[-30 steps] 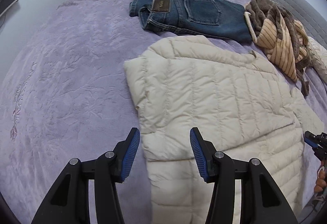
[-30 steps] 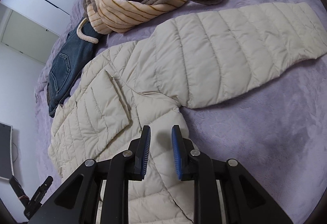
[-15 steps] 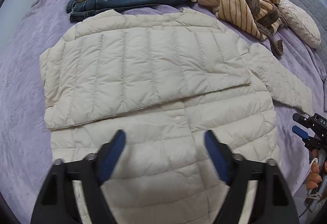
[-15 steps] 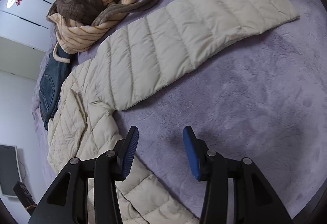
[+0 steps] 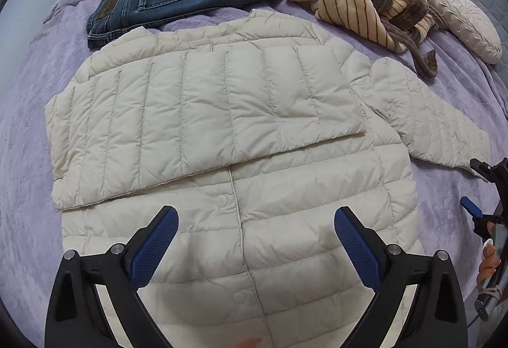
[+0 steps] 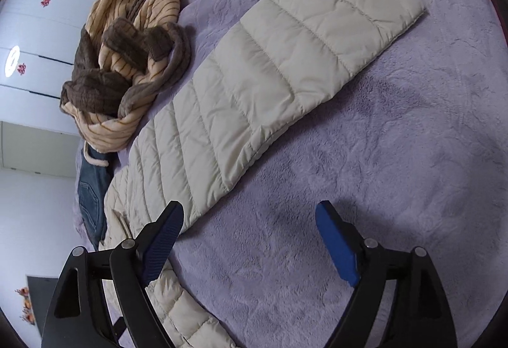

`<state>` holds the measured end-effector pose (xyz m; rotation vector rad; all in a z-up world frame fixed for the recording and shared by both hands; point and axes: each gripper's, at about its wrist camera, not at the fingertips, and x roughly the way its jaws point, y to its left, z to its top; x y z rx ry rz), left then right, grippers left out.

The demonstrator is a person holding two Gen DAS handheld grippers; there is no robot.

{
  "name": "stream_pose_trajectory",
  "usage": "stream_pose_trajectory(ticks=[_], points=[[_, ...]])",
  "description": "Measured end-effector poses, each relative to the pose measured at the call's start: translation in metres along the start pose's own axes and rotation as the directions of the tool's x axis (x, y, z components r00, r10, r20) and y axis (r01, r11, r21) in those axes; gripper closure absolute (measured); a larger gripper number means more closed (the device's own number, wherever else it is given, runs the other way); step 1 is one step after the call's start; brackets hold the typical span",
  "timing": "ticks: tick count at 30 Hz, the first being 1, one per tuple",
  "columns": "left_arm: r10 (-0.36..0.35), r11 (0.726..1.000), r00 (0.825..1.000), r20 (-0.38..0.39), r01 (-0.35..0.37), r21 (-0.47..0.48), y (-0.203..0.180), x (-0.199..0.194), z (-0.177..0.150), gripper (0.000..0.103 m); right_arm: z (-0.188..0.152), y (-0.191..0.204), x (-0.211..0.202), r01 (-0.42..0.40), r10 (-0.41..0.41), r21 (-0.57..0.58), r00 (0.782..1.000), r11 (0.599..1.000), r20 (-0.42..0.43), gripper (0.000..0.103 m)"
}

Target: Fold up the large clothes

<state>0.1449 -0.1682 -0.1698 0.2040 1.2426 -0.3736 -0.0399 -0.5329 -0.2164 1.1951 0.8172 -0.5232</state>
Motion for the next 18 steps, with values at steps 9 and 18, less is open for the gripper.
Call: stream_pose_trajectory(ticks=[9, 18], points=[[0.015, 1.000, 0.999, -0.034, -0.016, -0.011, -0.010, 0.009, 0.003, 0.004, 0.034, -0.006, 0.024, -0.088, 0.091, 0.093, 0.995, 0.992, -0.028, 0.016], [0.026, 0.998, 0.999, -0.034, -0.028, -0.061, -0.008, 0.015, 0.008, 0.004, 0.071, -0.015, 0.044, -0.279, 0.282, 0.315, 0.959, 0.907, 0.038, 0.015]])
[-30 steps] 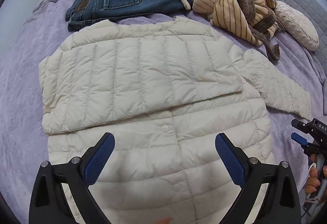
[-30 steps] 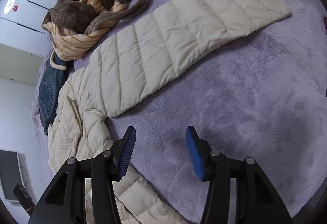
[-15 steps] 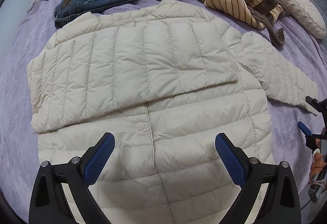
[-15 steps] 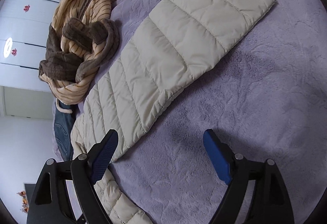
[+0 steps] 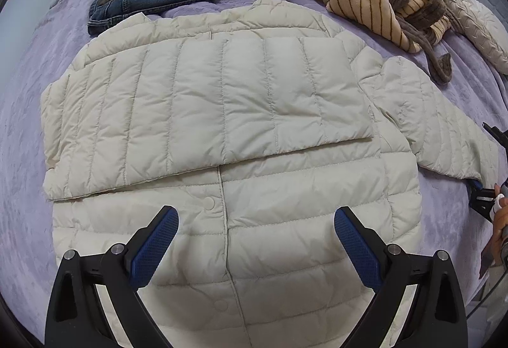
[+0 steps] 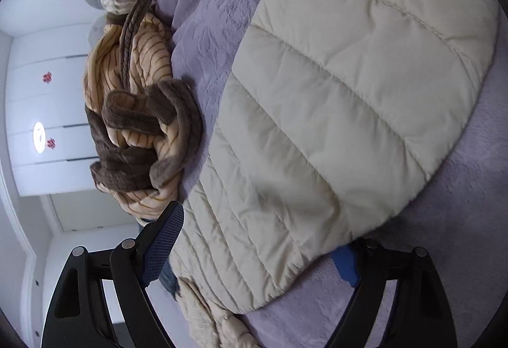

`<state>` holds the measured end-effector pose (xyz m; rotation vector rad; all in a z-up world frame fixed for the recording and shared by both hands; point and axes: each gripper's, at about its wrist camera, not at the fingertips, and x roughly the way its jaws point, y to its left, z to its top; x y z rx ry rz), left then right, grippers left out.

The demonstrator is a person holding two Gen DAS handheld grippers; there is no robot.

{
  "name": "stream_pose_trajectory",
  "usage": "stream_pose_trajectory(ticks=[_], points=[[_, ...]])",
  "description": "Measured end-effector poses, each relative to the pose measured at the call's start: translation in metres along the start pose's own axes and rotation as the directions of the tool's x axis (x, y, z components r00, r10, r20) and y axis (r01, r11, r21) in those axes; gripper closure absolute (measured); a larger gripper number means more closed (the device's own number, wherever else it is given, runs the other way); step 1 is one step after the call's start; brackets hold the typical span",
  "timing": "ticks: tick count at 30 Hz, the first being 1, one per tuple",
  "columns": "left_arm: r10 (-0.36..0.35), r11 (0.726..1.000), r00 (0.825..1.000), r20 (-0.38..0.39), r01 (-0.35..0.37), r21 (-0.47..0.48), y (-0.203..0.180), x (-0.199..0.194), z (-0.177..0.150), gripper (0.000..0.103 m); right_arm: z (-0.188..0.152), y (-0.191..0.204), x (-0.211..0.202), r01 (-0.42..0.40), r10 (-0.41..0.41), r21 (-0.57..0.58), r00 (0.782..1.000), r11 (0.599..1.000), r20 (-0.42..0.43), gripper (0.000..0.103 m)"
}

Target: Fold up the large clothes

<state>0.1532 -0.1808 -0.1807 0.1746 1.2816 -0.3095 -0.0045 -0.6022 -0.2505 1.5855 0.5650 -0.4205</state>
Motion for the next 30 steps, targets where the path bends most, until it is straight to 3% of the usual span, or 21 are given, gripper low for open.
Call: stream_pose_trajectory(ticks=[2, 3, 5, 7, 8, 15, 19, 21, 23, 26, 30], points=[[0.003, 1.000, 1.000, 0.007, -0.003, -0.008, 0.002, 0.000, 0.002, 0.004, 0.005, -0.004, 0.003, -0.051, 0.051, 0.089, 0.999, 0.995, 0.002, 0.018], [0.004, 1.000, 1.000, 0.010, -0.004, -0.012, 0.004, 0.000, 0.002, 0.004, 0.006, -0.004, 0.005, -0.074, 0.075, 0.121, 0.997, 0.990, -0.002, 0.026], [-0.001, 1.000, 1.000, 0.013, 0.001, -0.026, 0.008, 0.000, 0.006, 0.004, 0.007, -0.001, 0.009, -0.099, 0.103, 0.143, 0.994, 0.985, -0.021, 0.048], [-0.016, 0.999, 1.000, 0.013, 0.017, -0.046, 0.015, -0.001, 0.009, 0.004, 0.006, 0.008, 0.015, -0.134, 0.141, 0.132, 0.989, 0.982, -0.048, 0.081], [-0.018, 0.998, 1.000, 0.017, 0.019, -0.057, 0.019, -0.002, 0.010, 0.004, 0.005, 0.014, 0.017, -0.150, 0.157, 0.120, 0.986, 0.981, -0.055, 0.086], [0.028, 0.993, 0.996, 0.087, -0.018, -0.113, 0.058, -0.011, 0.019, 0.004, -0.020, 0.089, 0.029, -0.228, 0.212, -0.116, 0.968, 0.967, -0.134, 0.089], [0.048, 0.986, 0.993, 0.107, -0.030, -0.165, 0.088, -0.013, 0.023, 0.004, -0.058, 0.152, 0.048, -0.249, 0.185, -0.334, 0.959, 0.909, -0.213, 0.089], [0.058, 0.981, 0.991, 0.120, -0.035, -0.192, 0.104, -0.015, 0.023, 0.004, -0.088, 0.181, 0.060, -0.255, 0.151, -0.454, 0.956, 0.854, -0.254, 0.089], [0.080, 0.974, 0.988, 0.131, -0.050, -0.220, 0.119, -0.017, 0.023, 0.004, -0.124, 0.210, 0.074, -0.253, 0.097, -0.587, 0.954, 0.769, -0.284, 0.089], [0.104, 0.959, 0.983, 0.152, -0.058, -0.279, 0.144, -0.022, 0.021, 0.004, -0.188, 0.243, 0.097, -0.256, 0.001, -0.760, 0.948, 0.597, -0.318, 0.089], [0.132, 0.933, 0.973, 0.188, -0.058, -0.354, 0.175, -0.030, 0.016, 0.004, -0.278, 0.257, 0.127, -0.249, -0.150, -0.912, 0.939, 0.327, -0.310, 0.089]])
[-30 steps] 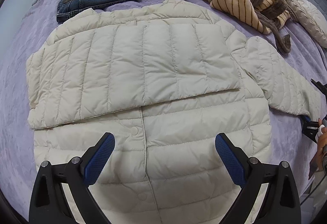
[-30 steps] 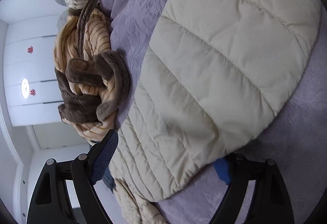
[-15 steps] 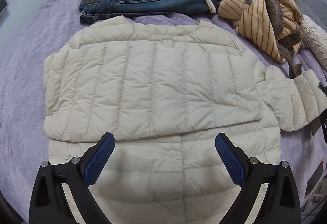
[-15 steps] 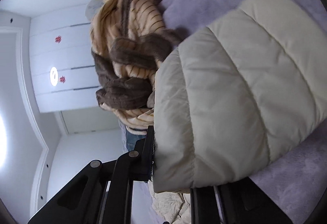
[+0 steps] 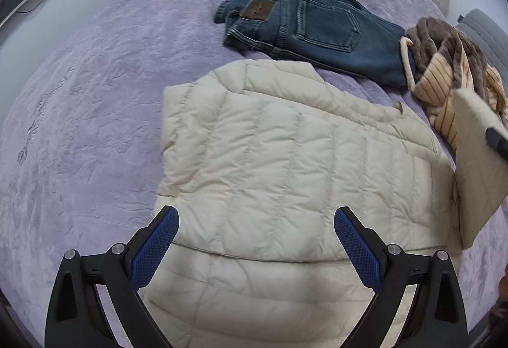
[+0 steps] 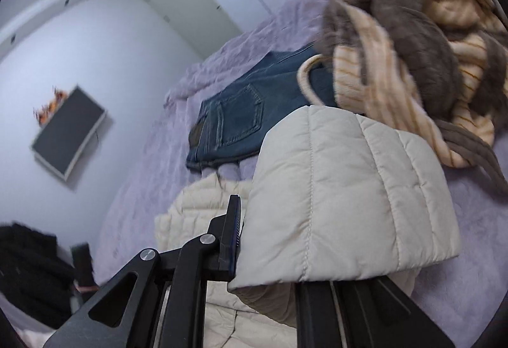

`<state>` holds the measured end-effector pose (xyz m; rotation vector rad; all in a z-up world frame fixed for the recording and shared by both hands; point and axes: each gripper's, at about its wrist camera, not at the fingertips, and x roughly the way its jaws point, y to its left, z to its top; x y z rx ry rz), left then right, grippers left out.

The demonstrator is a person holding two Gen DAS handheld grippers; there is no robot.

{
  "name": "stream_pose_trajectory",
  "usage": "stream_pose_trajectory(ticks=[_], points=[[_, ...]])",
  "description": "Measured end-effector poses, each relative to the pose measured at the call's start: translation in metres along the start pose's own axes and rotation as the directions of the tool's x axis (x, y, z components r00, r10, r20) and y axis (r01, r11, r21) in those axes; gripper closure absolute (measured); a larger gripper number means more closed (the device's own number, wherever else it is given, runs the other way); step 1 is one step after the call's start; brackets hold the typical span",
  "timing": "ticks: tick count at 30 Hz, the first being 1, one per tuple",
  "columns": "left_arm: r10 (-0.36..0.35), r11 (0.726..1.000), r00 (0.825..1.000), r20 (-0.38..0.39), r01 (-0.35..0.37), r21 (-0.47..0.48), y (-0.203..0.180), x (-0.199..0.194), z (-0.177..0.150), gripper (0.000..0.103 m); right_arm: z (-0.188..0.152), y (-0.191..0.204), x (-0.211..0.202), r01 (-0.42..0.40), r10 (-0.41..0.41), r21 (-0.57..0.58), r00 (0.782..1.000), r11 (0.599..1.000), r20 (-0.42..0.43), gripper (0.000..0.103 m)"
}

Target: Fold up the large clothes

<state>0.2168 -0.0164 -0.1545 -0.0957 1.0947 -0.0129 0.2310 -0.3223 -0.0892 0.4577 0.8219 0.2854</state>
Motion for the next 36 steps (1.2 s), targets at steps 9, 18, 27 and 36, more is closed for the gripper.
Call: stream_pose_trajectory(ticks=[9, 18, 27, 36], points=[[0.000, 0.999, 1.000, 0.000, 0.000, -0.048, 0.025, 0.014, 0.005, 0.004, -0.058, 0.032, 0.098, 0.184, -0.230, -0.201, 0.944, 0.962, -0.235, 0.089], [-0.046, 0.997, 0.999, -0.007, 0.046, -0.062, 0.025, 0.019, 0.005, 0.004, -0.062, 0.015, 0.058, 0.242, -0.238, -0.003, 0.952, 0.970, -0.192, 0.024], [-0.160, 0.982, 0.987, 0.005, 0.160, -0.101, 0.040, 0.018, 0.018, 0.004, -0.051, -0.064, 0.040, 0.182, -0.170, 0.472, 0.983, 0.862, -0.068, 0.093], [-0.530, 0.811, 0.848, 0.015, 0.511, -0.286, 0.076, 0.031, 0.041, 0.004, -0.031, 0.056, 0.096, 0.099, -0.112, -0.092, 0.984, 0.991, -0.142, 0.094]])
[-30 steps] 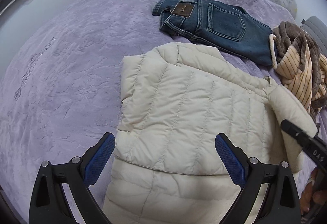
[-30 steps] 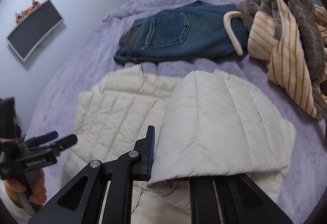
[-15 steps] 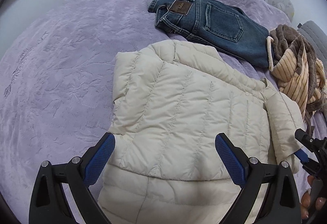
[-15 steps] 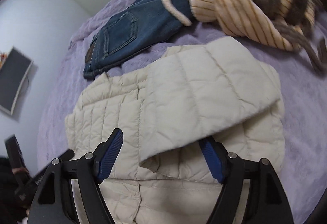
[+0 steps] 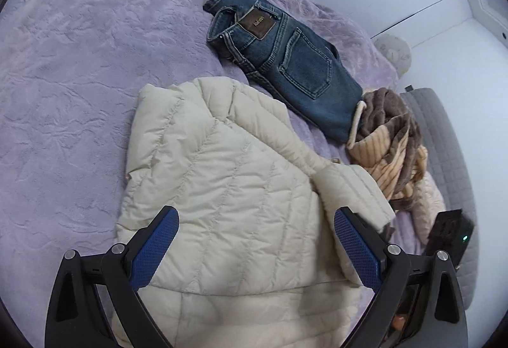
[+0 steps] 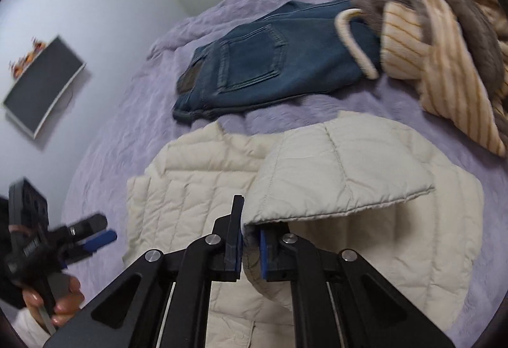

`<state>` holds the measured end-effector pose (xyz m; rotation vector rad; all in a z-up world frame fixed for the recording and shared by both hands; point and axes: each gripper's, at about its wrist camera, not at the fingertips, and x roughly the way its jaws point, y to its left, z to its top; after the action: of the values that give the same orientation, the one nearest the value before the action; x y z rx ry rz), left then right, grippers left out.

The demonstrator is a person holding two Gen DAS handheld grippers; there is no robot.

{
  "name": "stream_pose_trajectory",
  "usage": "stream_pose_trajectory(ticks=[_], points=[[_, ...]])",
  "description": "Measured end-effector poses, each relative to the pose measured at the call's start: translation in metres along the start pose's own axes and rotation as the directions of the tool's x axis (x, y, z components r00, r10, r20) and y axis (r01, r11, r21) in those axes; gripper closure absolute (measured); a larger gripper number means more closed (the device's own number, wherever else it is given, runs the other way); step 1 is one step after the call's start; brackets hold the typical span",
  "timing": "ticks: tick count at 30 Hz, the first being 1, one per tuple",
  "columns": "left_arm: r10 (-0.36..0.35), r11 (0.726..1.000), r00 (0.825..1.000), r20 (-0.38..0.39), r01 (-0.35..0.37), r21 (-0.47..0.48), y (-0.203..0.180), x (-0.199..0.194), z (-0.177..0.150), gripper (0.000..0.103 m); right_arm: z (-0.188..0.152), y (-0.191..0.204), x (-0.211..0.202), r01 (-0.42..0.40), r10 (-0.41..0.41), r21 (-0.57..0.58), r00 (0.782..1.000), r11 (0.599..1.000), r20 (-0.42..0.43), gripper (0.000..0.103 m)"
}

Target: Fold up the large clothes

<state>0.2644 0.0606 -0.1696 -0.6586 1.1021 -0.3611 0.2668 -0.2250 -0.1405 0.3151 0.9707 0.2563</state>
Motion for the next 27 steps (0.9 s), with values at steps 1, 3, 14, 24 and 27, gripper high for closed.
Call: stream_pose_trajectory(ticks=[1, 3, 14, 24, 27], points=[[-0.024, 1.000, 1.000, -0.009, 0.024, -0.009, 0.001, 0.003, 0.002, 0.004, -0.005, 0.010, 0.008, 0.000, -0.001, -0.043, 1.000, 0.999, -0.025, 0.094], [-0.073, 0.997, 0.997, -0.036, 0.072, -0.017, 0.001, 0.011, 0.005, 0.004, -0.016, 0.025, 0.022, -0.011, 0.004, -0.097, 0.997, 0.995, -0.080, 0.094], [-0.301, 0.951, 0.944, -0.137, 0.287, -0.115, -0.009, 0.046, 0.007, 0.004, -0.057, 0.063, 0.026, 0.042, -0.101, -0.353, 0.983, 0.935, -0.150, 0.029], [-0.234, 0.971, 0.950, -0.206, 0.216, -0.105, -0.007, 0.066, 0.008, 0.004, -0.084, 0.078, -0.003, 0.067, -0.132, -0.477, 0.986, 0.877, -0.105, 0.029], [-0.171, 0.984, 0.964, -0.205, 0.157, -0.081, -0.007, 0.070, 0.007, 0.011, -0.088, 0.055, -0.019, 0.089, -0.148, -0.416, 0.982, 0.905, -0.113, 0.029]])
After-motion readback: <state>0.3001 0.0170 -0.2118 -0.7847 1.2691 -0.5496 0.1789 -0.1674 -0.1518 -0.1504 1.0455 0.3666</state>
